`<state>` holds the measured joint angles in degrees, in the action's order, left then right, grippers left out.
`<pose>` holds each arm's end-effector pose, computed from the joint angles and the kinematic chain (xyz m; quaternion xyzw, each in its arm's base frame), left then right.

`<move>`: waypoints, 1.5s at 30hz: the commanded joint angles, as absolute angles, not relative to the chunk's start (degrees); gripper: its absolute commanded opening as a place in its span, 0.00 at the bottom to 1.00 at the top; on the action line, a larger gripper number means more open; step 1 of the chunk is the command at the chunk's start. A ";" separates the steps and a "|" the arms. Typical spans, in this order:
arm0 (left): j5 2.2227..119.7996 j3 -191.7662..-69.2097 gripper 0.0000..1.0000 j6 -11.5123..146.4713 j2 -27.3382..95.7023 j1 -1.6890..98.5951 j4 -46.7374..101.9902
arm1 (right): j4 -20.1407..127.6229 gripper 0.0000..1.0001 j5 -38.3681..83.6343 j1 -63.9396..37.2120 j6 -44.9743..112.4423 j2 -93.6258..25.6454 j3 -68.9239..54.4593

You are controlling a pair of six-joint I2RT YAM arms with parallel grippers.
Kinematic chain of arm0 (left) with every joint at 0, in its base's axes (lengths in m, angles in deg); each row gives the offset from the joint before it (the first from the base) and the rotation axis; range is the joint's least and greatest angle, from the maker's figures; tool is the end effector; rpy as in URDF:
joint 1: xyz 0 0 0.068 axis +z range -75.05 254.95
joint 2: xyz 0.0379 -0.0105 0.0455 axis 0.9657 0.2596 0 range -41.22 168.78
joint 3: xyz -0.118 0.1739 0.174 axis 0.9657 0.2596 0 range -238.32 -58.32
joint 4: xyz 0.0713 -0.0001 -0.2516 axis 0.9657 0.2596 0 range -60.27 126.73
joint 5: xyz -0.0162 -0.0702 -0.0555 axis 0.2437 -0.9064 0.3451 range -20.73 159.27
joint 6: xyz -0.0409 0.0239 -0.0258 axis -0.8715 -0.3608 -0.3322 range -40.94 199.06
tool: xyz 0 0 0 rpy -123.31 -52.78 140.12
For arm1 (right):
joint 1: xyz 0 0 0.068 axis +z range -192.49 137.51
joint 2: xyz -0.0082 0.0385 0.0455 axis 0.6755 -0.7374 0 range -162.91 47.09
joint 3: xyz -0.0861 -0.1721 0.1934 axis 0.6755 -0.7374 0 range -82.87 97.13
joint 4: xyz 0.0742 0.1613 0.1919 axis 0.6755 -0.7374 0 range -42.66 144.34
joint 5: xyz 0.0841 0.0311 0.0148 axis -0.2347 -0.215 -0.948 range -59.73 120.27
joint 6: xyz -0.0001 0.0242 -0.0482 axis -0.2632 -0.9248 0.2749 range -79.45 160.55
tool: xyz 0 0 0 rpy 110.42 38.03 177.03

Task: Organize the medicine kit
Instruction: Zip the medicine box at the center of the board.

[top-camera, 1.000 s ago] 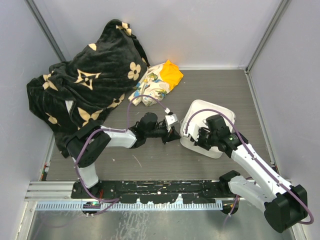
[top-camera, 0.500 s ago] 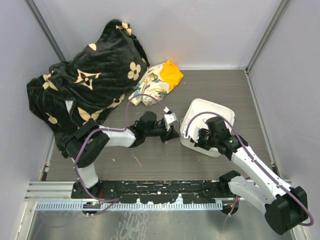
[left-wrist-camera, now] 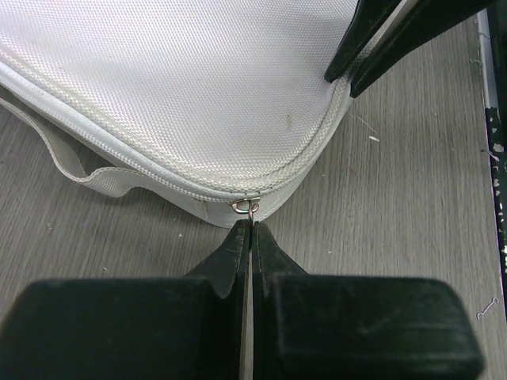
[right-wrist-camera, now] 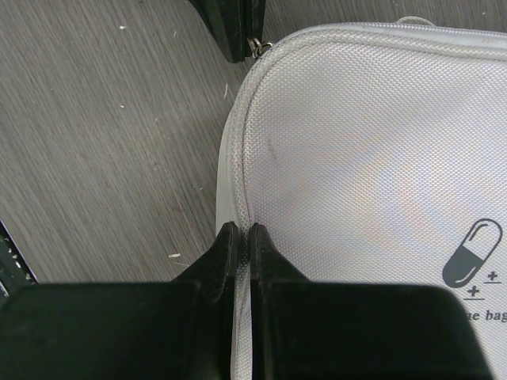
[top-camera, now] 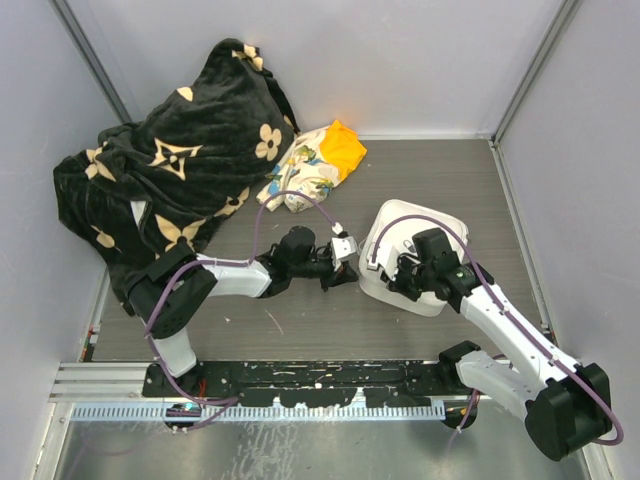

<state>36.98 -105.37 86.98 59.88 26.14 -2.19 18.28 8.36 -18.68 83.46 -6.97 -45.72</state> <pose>0.2226 -0.2832 0.1702 0.5153 0.6275 -0.4036 0.4218 0.1604 0.0854 0.2279 -0.5624 0.7443 0.1260 0.3374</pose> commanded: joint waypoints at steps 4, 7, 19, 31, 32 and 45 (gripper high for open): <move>31.88 -104.78 0.00 87.63 56.74 21.89 -7.39 | 20.86 0.01 2.12 -18.50 78.81 -7.93 -45.93; 31.11 -104.64 0.00 87.42 57.12 21.50 -8.06 | 21.38 0.01 2.14 -18.46 78.65 -8.62 -45.81; 20.32 -104.78 0.00 89.52 56.54 20.91 -7.45 | 23.15 0.01 2.97 -18.50 78.69 -9.52 -46.53; 11.97 -106.04 0.00 91.83 55.46 20.77 -3.29 | 25.08 0.01 2.12 -18.50 78.32 -12.52 -45.47; 11.14 -106.11 0.00 92.22 55.51 20.77 -2.96 | 25.31 0.01 2.42 -18.44 78.27 -12.58 -45.51; 19.90 -104.92 0.00 92.06 54.58 21.67 -2.78 | 28.05 0.01 6.72 -18.59 79.28 -12.62 -45.98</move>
